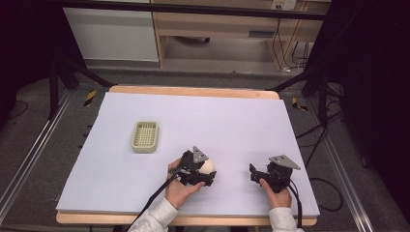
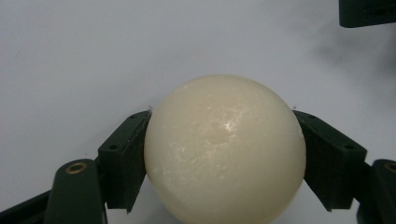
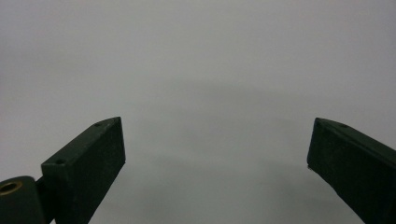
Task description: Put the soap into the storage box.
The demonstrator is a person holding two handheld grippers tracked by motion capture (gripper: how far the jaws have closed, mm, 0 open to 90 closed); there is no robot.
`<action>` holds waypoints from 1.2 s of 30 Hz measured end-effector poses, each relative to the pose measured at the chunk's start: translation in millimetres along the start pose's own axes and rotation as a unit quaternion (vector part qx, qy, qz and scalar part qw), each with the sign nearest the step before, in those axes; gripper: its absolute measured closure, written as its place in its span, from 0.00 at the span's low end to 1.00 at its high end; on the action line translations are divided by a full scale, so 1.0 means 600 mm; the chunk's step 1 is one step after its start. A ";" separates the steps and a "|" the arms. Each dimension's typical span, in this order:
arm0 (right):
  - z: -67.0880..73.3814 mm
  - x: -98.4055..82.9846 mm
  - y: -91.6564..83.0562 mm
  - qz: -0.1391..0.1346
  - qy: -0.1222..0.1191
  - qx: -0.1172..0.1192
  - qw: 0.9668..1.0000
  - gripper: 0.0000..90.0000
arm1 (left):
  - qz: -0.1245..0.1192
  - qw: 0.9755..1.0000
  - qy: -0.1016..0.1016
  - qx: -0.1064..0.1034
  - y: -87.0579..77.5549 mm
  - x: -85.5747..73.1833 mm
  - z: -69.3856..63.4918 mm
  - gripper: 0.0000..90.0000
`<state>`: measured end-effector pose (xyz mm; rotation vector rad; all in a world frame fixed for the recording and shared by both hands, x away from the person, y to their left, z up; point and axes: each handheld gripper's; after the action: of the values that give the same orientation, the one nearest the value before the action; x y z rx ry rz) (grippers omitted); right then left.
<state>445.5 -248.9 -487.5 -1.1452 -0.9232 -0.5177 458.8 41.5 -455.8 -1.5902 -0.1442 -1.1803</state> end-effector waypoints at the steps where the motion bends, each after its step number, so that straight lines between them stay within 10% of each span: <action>1: 0.000 0.000 0.000 0.000 0.000 0.000 1.000 0.05 | -0.002 1.000 -0.001 0.001 -0.002 0.000 0.002 0.27; 36: 0.000 0.000 0.001 0.001 0.000 -0.001 1.000 0.05 | -0.003 1.000 -0.015 0.027 -0.059 -0.004 0.092 0.27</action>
<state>445.9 -248.9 -487.8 -1.1485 -0.9217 -0.5172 468.7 100.6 -428.6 -1.5618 -0.2000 -1.1483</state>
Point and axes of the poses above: each handheld gripper's, and its own axes: y roughly forward along the jaws, x roughly out of its top, z roughly to its left, and after that the axes turned 10 degrees about x, right-handed
